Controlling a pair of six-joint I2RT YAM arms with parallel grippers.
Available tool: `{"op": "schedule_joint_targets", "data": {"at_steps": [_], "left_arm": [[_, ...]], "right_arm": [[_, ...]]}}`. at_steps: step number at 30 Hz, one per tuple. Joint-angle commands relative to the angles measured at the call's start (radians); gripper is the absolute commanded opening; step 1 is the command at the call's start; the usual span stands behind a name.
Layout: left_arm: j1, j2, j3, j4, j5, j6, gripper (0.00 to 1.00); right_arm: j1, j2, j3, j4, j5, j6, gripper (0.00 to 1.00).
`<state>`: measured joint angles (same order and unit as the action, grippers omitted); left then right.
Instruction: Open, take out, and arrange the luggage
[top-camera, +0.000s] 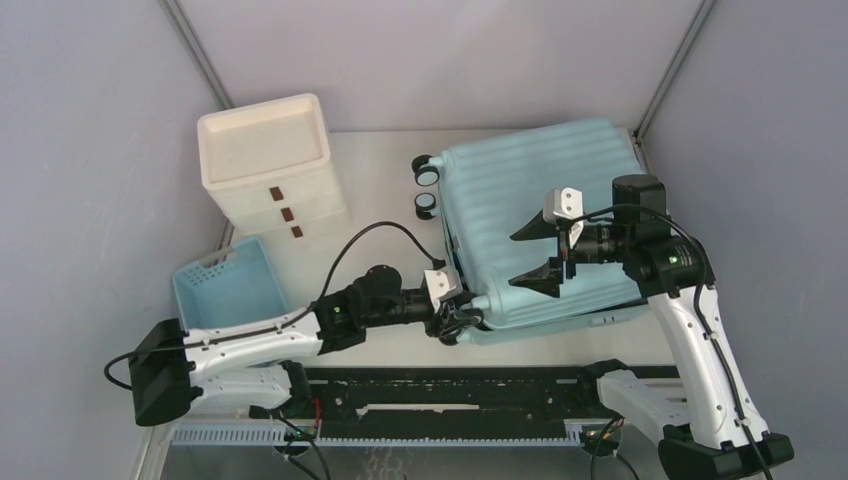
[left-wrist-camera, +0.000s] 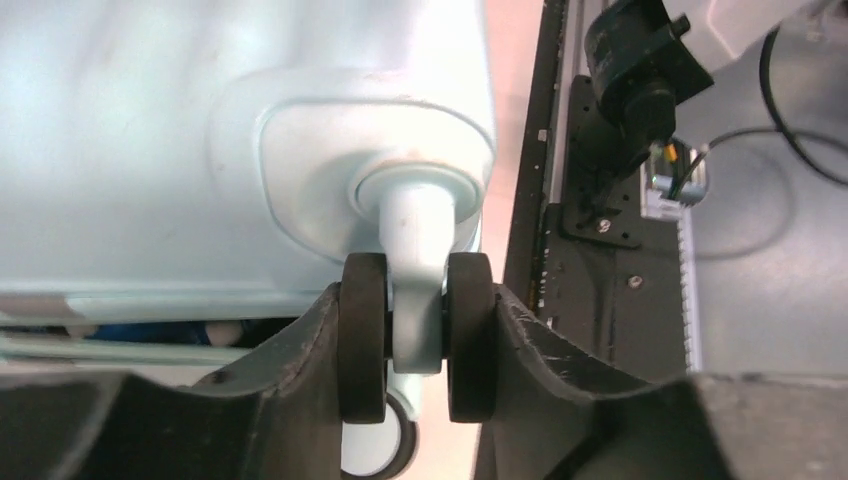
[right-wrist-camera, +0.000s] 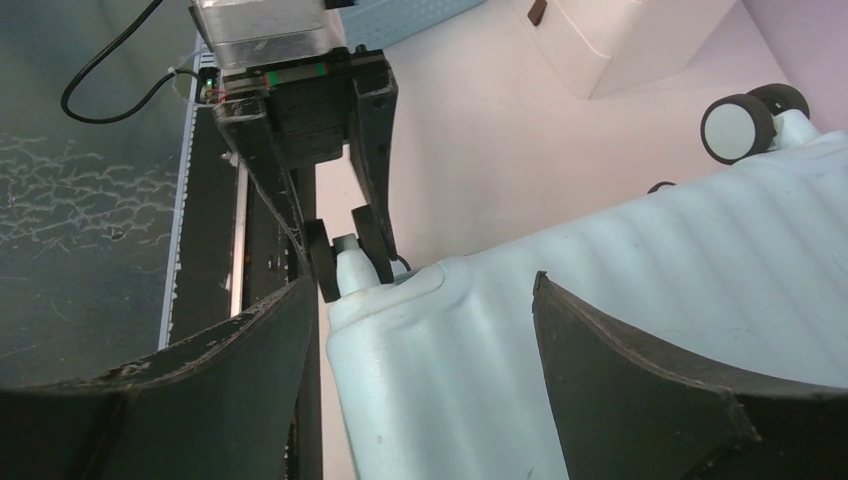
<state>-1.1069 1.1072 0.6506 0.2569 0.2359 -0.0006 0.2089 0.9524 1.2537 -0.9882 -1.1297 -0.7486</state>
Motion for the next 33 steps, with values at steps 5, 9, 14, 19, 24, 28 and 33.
{"op": "schedule_joint_targets", "data": {"at_steps": [5, 9, 14, 19, 24, 28, 33], "left_arm": [[0.082, -0.029, 0.173, -0.010, 0.065, -0.124, 0.00], [0.208, -0.045, 0.278, -0.040, 0.111, -0.278, 0.00], [0.391, -0.010, 0.399, -0.011, 0.173, -0.431, 0.00], [0.550, 0.071, 0.528, 0.060, 0.196, -0.568, 0.00], [0.666, 0.199, 0.663, 0.146, 0.158, -0.674, 0.00], [0.729, 0.316, 0.754, 0.233, 0.129, -0.738, 0.00], [0.773, 0.476, 0.929, 0.266, 0.118, -0.774, 0.00]], "right_arm": [[-0.025, -0.065, 0.043, -0.012, 0.015, -0.050, 0.87], [-0.061, -0.085, 0.105, -0.004, 0.014, -0.049, 0.88], [-0.066, -0.144, 0.120, 0.123, 0.031, 0.023, 0.88], [-0.066, -0.171, 0.126, 0.215, 0.071, 0.063, 0.88], [-0.072, -0.153, 0.140, 0.222, 0.089, 0.056, 0.88], [-0.077, -0.121, 0.130, 0.230, 0.181, 0.043, 0.87], [-0.110, -0.048, 0.101, 0.405, 0.476, 0.176, 0.87]]}}
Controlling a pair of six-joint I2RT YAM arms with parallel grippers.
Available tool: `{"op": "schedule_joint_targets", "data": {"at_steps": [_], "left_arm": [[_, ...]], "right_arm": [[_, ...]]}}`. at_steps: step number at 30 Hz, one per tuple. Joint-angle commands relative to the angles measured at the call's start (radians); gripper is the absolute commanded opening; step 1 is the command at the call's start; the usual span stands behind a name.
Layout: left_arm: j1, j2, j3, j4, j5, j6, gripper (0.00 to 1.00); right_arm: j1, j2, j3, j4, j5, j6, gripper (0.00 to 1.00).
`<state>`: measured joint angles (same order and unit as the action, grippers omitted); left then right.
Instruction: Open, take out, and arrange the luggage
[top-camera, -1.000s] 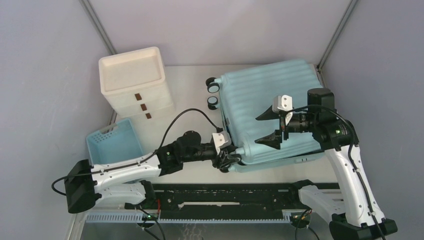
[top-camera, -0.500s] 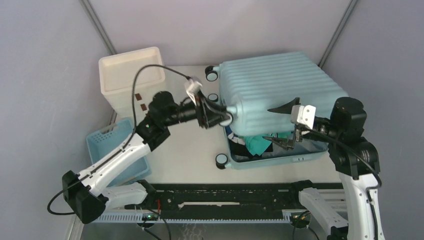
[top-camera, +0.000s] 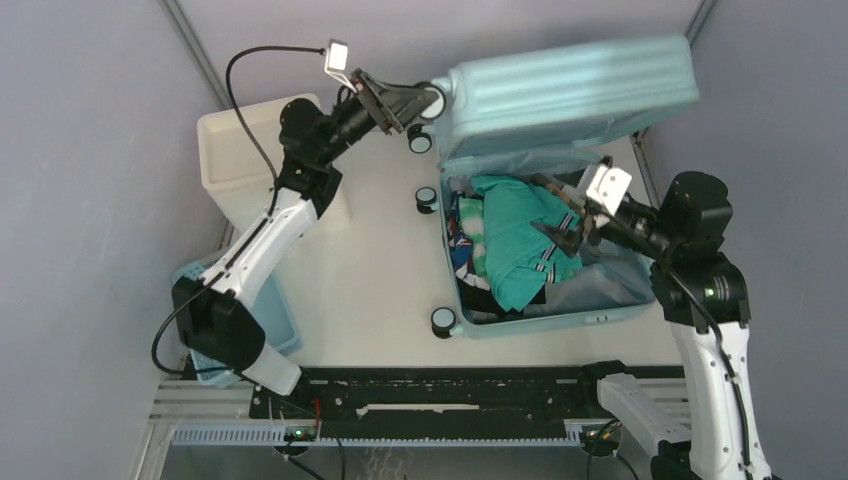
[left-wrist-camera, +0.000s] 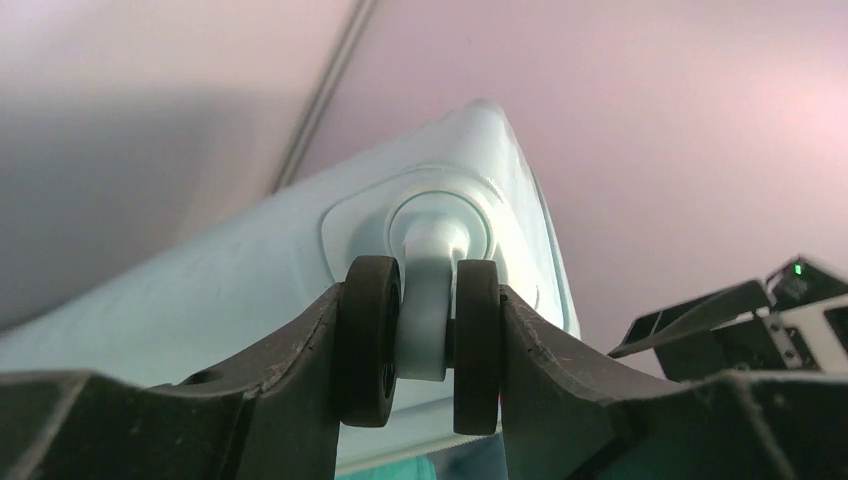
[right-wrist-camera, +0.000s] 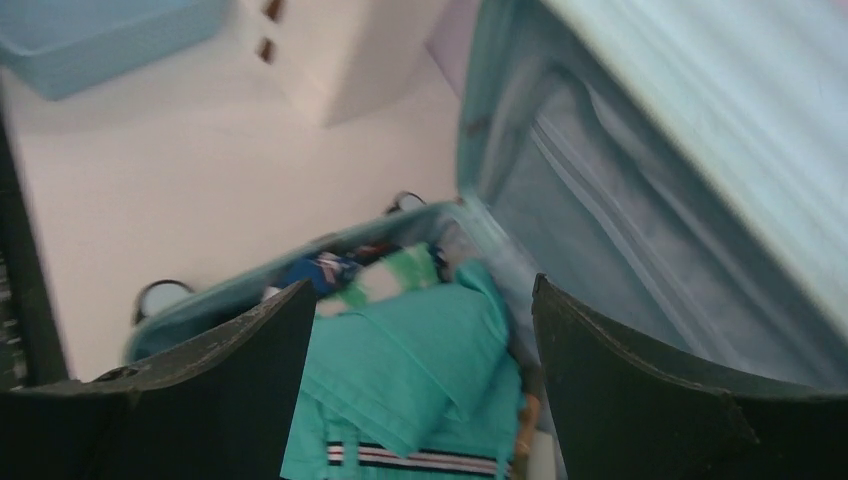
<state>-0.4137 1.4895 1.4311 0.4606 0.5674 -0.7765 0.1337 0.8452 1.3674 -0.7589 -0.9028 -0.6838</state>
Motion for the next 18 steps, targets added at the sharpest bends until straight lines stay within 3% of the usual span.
{"op": "schedule_joint_targets", "data": {"at_steps": [1, 7, 18], "left_arm": [[0.084, 0.118, 0.178, 0.063, -0.220, -0.007, 0.00], [0.122, 0.243, 0.311, 0.060, -0.257, -0.036, 0.00], [0.141, 0.374, 0.485, -0.003, -0.255, -0.030, 0.00]], "right_arm": [[-0.065, 0.081, -0.013, 0.223, 0.273, 0.154, 0.87], [-0.345, 0.254, -0.014, 0.521, 0.212, 0.440, 0.80], [-0.489, 0.560, 0.047, 0.935, 0.333, 0.525, 0.78]]}}
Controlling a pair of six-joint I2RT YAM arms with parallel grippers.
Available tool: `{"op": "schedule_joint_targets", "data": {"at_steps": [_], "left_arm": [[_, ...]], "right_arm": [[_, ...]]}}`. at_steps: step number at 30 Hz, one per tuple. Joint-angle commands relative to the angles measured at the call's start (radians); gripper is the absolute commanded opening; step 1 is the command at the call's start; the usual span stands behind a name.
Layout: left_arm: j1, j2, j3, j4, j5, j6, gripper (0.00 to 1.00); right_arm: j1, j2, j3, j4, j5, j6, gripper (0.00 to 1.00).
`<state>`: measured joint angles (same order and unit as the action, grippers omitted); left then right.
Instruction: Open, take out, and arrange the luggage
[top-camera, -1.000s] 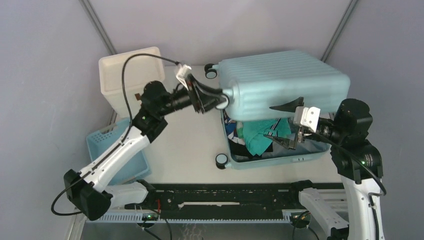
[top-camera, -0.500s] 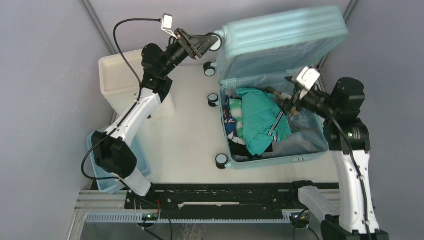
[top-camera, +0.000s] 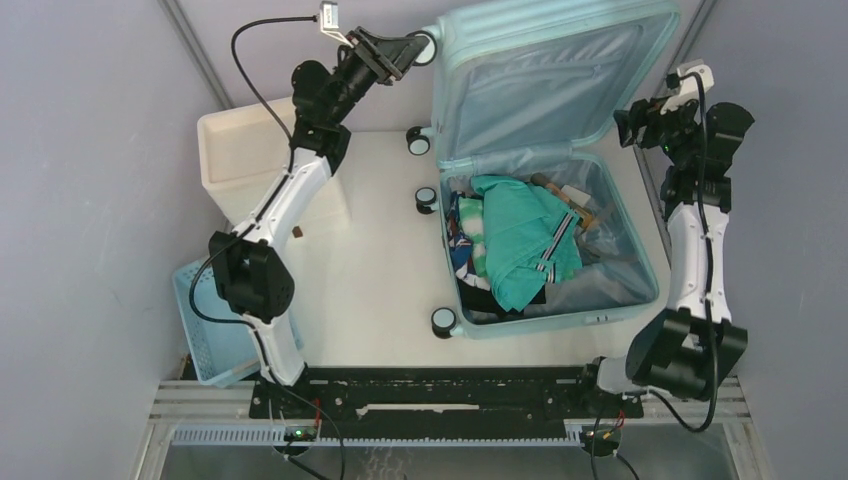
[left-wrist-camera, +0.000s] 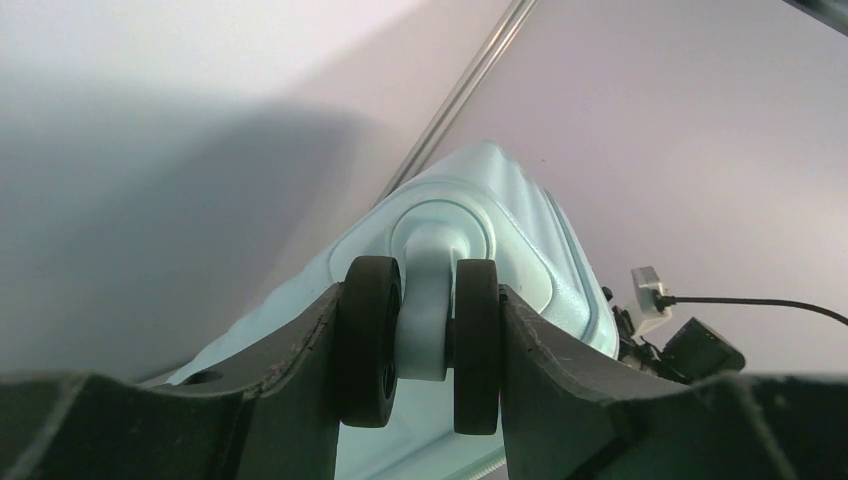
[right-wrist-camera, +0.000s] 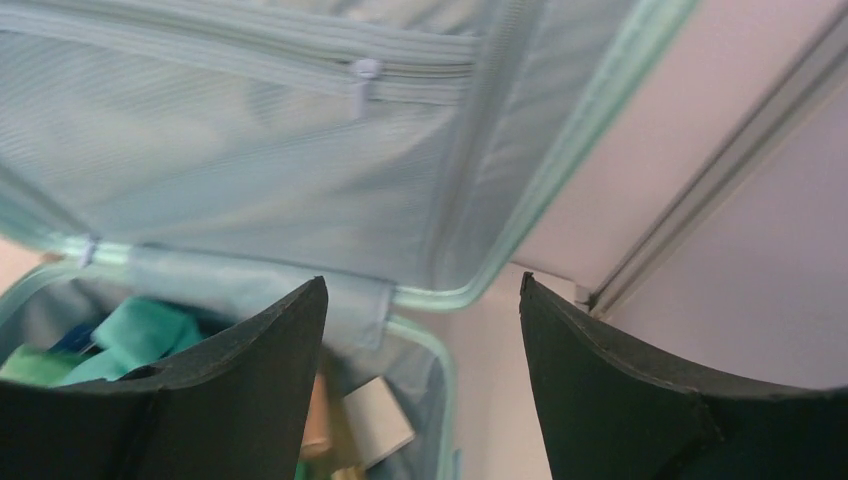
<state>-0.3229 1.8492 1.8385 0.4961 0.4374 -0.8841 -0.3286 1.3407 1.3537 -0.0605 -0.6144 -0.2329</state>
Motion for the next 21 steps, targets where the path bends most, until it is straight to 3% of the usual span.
{"op": "schedule_joint_targets", "data": {"at_steps": [1, 8, 11, 17, 21], "left_arm": [[0.052, 0.021, 0.083, -0.041, -0.125, 0.076, 0.00], [0.058, 0.043, 0.101, -0.041, -0.126, 0.063, 0.00], [0.058, 0.048, 0.102, -0.042, -0.126, 0.062, 0.00], [0.059, 0.057, 0.103, -0.043, -0.124, 0.062, 0.00], [0.060, 0.068, 0.108, -0.047, -0.130, 0.063, 0.00]], "right_arm": [[-0.031, 0.086, 0.068, 0.274, 0.045, 0.088, 0.78], [-0.044, 0.264, 0.198, 0.404, 0.039, 0.219, 0.74], [-0.044, 0.339, 0.278, 0.422, 0.006, 0.247, 0.67], [-0.040, 0.476, 0.457, 0.412, -0.031, 0.283, 0.45], [-0.031, 0.537, 0.531, 0.401, -0.055, 0.284, 0.17]]}}
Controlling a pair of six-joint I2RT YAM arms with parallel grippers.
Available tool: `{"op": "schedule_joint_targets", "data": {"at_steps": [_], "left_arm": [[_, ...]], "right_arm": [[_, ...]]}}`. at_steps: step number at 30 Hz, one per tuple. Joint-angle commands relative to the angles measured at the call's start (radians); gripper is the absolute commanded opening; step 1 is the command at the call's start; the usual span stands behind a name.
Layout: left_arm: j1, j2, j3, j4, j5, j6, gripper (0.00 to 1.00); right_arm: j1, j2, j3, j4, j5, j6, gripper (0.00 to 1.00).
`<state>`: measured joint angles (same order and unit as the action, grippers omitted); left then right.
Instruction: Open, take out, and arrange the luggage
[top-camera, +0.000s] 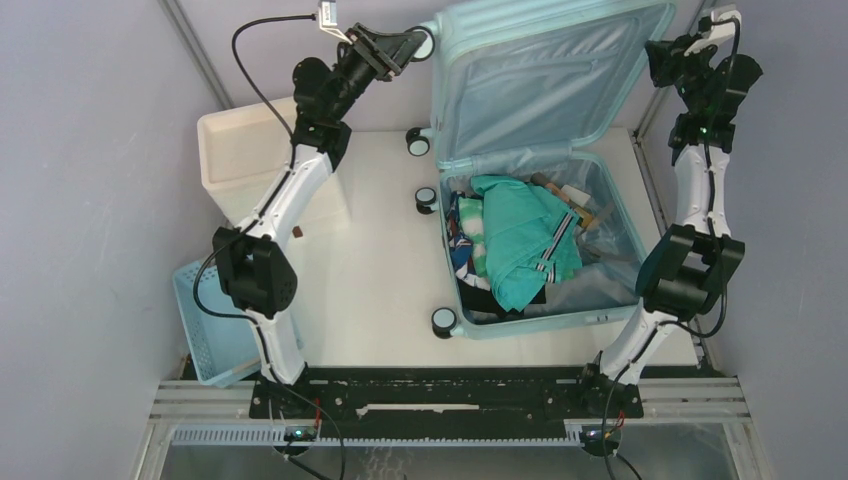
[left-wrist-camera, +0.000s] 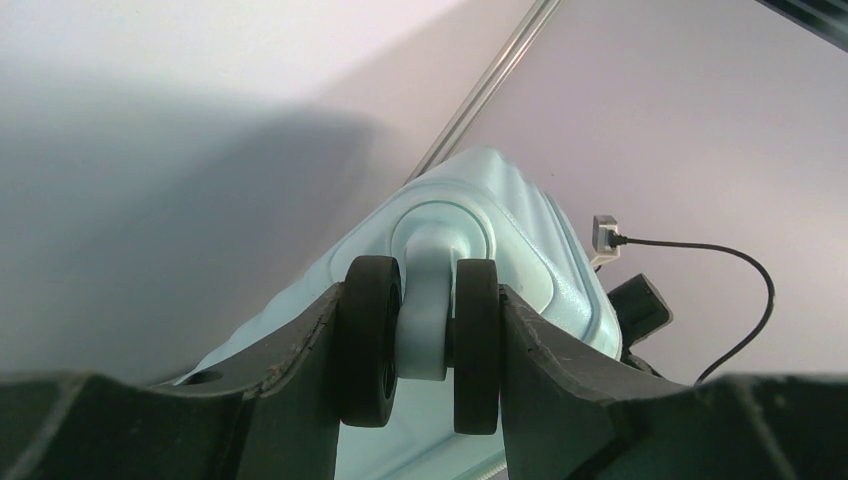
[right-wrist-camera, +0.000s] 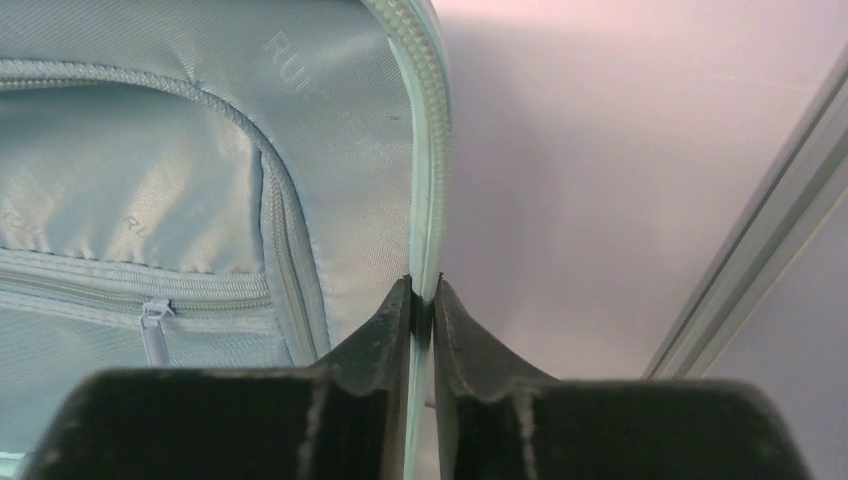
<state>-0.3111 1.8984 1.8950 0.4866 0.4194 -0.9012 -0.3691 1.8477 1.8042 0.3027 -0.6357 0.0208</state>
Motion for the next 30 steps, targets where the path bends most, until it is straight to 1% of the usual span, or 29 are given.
{"op": "schedule_joint_targets", "data": {"at_steps": [1, 3, 4, 5, 6, 7, 10, 12, 14, 16, 21, 24, 27, 30], "left_arm": [[0.050, 0.023, 0.056, -0.039, -0.112, 0.079, 0.00], [0.054, 0.034, 0.065, -0.040, -0.115, 0.074, 0.00], [0.056, 0.041, 0.072, -0.041, -0.119, 0.068, 0.00], [0.058, 0.046, 0.079, -0.044, -0.126, 0.059, 0.02], [0.061, 0.050, 0.082, -0.049, -0.139, 0.052, 0.09], [0.064, 0.049, 0.082, -0.053, -0.158, 0.047, 0.19], [0.072, 0.036, 0.078, -0.070, -0.218, 0.070, 0.57], [0.075, 0.017, 0.075, -0.096, -0.253, 0.112, 0.75], [0.076, -0.011, 0.057, -0.120, -0.289, 0.165, 0.87], [0.083, -0.046, 0.019, -0.125, -0.310, 0.197, 0.90], [0.095, -0.162, -0.116, -0.126, -0.324, 0.264, 0.92], [0.095, -0.235, -0.209, -0.147, -0.307, 0.310, 0.92], [0.094, -0.308, -0.334, -0.169, -0.278, 0.340, 0.91], [0.089, -0.368, -0.434, -0.228, -0.249, 0.372, 0.88]], "right_arm": [[0.012, 0.040, 0.093, 0.038, -0.034, 0.031, 0.10], [0.017, 0.063, 0.120, 0.034, -0.020, 0.030, 0.03], [0.020, 0.074, 0.136, 0.030, -0.006, 0.031, 0.01], [0.023, 0.086, 0.153, 0.026, 0.011, 0.030, 0.00], [0.026, 0.096, 0.171, 0.021, 0.026, 0.031, 0.00], [0.029, 0.110, 0.190, 0.018, 0.040, 0.036, 0.00], [0.041, 0.151, 0.247, 0.004, 0.087, 0.043, 0.00], [0.050, 0.181, 0.288, -0.001, 0.111, 0.051, 0.00], [0.057, 0.214, 0.332, -0.009, 0.126, 0.058, 0.00], [0.063, 0.257, 0.378, -0.015, 0.133, 0.065, 0.00], [0.064, 0.338, 0.487, -0.024, 0.154, 0.082, 0.00], [0.062, 0.373, 0.532, -0.024, 0.164, 0.086, 0.00], [0.059, 0.414, 0.582, -0.022, 0.185, 0.094, 0.00], [0.058, 0.449, 0.618, -0.017, 0.224, 0.102, 0.00]]}}
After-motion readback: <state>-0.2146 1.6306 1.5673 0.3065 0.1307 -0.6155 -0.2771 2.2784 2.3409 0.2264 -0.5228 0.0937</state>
